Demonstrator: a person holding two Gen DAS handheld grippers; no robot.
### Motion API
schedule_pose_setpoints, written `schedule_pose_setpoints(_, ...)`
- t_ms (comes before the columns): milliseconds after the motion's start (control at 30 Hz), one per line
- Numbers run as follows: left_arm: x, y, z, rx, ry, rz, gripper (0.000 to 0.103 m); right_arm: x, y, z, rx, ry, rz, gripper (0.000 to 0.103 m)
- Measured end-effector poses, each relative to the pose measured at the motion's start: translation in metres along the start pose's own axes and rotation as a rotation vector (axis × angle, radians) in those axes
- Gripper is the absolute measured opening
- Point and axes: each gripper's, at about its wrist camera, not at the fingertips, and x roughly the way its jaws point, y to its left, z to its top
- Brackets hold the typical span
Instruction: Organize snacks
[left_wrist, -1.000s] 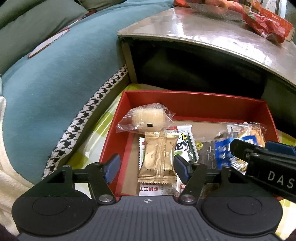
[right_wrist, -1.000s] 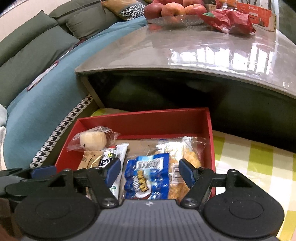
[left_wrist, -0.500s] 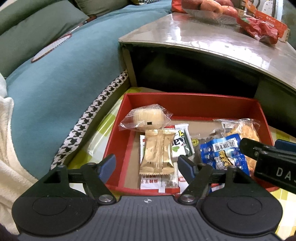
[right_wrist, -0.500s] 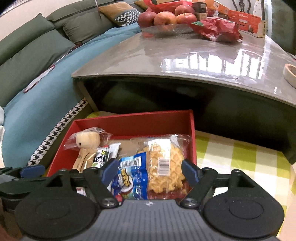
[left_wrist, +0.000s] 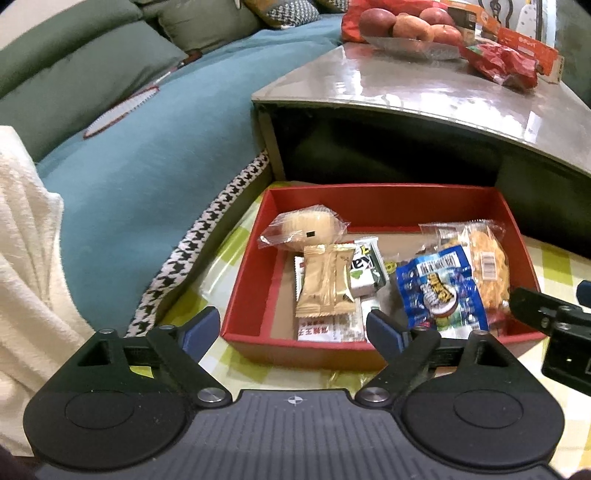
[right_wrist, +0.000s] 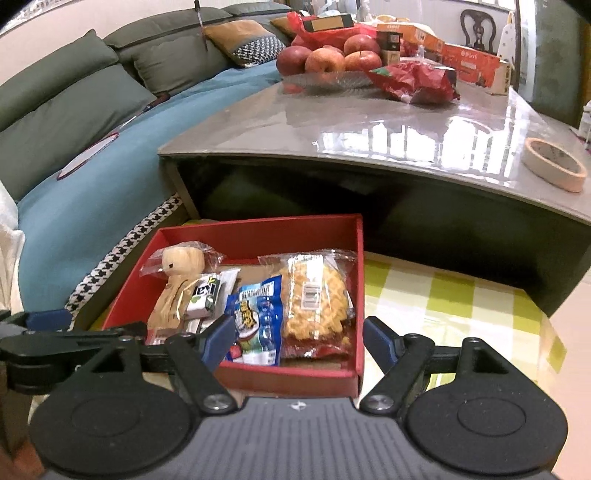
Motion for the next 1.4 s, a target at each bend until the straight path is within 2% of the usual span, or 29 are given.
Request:
schedule_pose_setpoints(267,-0.012,0.0,-0.017,0.011,-0.001,-0.011,0.091,-0.016,-0.002,-0.017,-0.011,0.006,-0.027,0.082)
schedule_pose_setpoints(333,-0.015,0.0,-0.022,0.013,-0.003,-0.011,0.096,-0.02,-0.003,-0.021,-0.011,0.007,-0.034,0.082)
schedule_pose_setpoints(533,-0.028,0.001,-0.035,0.012,-0.007,-0.027,0.098,-0.026,-0.001,-0.035,-0.02,0.03,-0.039,0.082)
schedule_pose_setpoints(1400,-0.064,0.015,-0.085,0.026,0.011,-0.083,0.099,-0.065,0.007,-0.084,-0.042,0.046,-0.058,0.083)
